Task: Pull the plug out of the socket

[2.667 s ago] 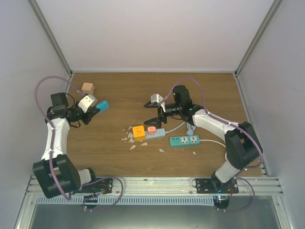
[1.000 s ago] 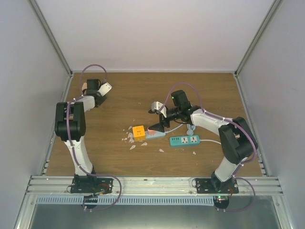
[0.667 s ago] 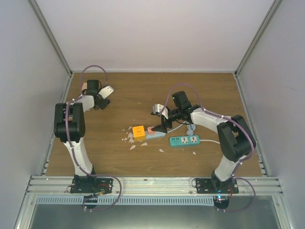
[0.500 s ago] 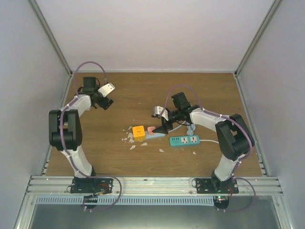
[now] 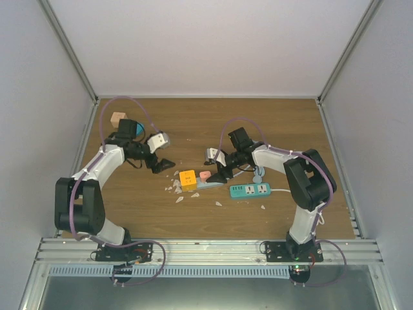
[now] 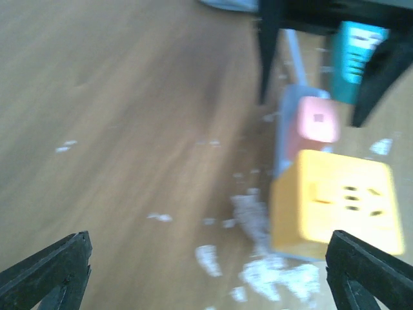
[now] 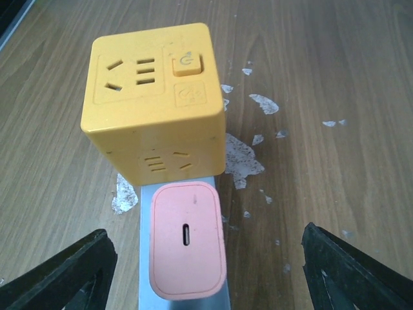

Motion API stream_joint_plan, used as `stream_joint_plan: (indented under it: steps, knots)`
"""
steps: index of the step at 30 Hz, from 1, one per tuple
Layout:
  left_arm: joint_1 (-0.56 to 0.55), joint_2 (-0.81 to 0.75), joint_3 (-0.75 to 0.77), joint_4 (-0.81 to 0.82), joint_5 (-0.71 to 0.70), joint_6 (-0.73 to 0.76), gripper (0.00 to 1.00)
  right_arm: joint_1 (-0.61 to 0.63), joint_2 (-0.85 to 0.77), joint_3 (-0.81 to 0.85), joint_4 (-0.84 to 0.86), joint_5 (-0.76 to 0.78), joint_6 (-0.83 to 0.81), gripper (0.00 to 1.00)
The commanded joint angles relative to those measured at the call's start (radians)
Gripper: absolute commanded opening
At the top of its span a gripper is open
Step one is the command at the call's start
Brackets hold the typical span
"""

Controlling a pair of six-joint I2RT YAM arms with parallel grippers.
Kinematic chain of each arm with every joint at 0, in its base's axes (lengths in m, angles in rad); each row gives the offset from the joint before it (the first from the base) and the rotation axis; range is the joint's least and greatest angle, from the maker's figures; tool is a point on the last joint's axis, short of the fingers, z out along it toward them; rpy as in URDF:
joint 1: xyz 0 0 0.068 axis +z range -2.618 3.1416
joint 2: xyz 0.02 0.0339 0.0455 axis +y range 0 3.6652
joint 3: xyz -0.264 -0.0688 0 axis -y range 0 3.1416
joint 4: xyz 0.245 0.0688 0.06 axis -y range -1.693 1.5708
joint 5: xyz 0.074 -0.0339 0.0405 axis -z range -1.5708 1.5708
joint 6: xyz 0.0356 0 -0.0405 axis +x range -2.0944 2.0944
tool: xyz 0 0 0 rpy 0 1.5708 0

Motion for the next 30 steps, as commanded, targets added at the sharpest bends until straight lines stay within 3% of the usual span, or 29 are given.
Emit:
stream_joint_plan:
  steps: [1,11,19,23,30]
  knots:
    - [-0.085,-0.08,-0.102,0.016,0.084,-0.036,0.99,0.02,0.029,0.022,-0.014,0.001,-0.021,0.78]
    - [-0.242,-0.138,-0.267,0.12,-0.025,-0.081,0.99,0.049,0.052,0.019,0.009,0.013,0.0,0.63]
    - [-0.308,-0.102,-0.28,0.202,-0.077,-0.13,0.99,0.06,0.055,0.025,0.015,0.008,0.009,0.42]
    - [-0.326,-0.061,-0.271,0.218,-0.107,-0.132,0.92,0.06,0.041,0.025,0.021,0.008,0.018,0.31]
    - [-0.355,-0.029,-0.278,0.243,-0.134,-0.135,0.81,0.06,0.028,0.021,0.029,-0.021,0.025,0.21]
